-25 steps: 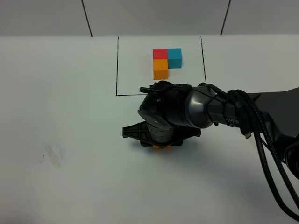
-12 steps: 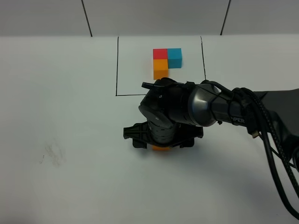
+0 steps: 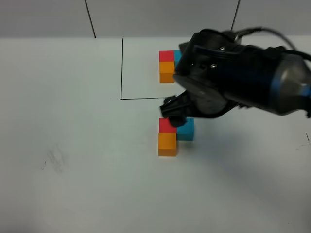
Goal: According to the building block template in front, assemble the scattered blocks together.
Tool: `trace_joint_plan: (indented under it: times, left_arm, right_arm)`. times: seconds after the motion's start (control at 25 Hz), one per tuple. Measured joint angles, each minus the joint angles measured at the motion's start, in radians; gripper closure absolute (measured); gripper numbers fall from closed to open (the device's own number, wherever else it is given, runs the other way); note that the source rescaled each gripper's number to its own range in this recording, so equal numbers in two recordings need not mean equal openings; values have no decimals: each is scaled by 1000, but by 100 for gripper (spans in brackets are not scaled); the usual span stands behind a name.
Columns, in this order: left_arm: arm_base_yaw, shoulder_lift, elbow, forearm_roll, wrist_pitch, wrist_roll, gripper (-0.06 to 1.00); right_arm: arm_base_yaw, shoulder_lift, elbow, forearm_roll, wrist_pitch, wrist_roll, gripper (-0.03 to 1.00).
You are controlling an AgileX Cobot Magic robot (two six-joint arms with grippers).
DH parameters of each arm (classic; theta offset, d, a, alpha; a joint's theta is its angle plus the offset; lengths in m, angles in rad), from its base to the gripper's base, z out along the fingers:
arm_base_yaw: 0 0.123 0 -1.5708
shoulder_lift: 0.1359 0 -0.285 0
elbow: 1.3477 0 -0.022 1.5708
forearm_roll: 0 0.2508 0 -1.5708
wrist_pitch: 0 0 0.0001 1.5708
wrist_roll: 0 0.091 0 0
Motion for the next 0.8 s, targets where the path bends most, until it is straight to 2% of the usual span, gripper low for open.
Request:
trace_joint_plan:
  times: [0.08,0.16,0.28,0.4,0.48,0.6,0.68,0.8]
  left_arm:
    - [0,0,0,0,0,0,27]
    - [0,0,0,0,0,0,27]
    - [0,0,0,0,0,0,27]
    - [0,0,0,0,0,0,27]
    - [0,0,0,0,0,0,27]
    - [0,0,0,0,0,0,27]
    - [0,0,0,0,0,0,27]
    - [0,0,0,0,0,0,27]
  right_arm:
    - [-18,-96,0,-153,24,-35,-3]
    - [-58,-197,0,-293,24,-121,-3]
    - [-172,-379,0,-425,26,-293,-3]
    - [-318,-557,0,-492,8,-515,-3]
    - [-414,-673,0,-503,3,-691,-3]
    - [-531,-837,0,-492,32,-886,-3]
    - [-573,-953,0,-466,41,-951,-3]
    - [-588,-1157,-1,-324,45,-972,-3]
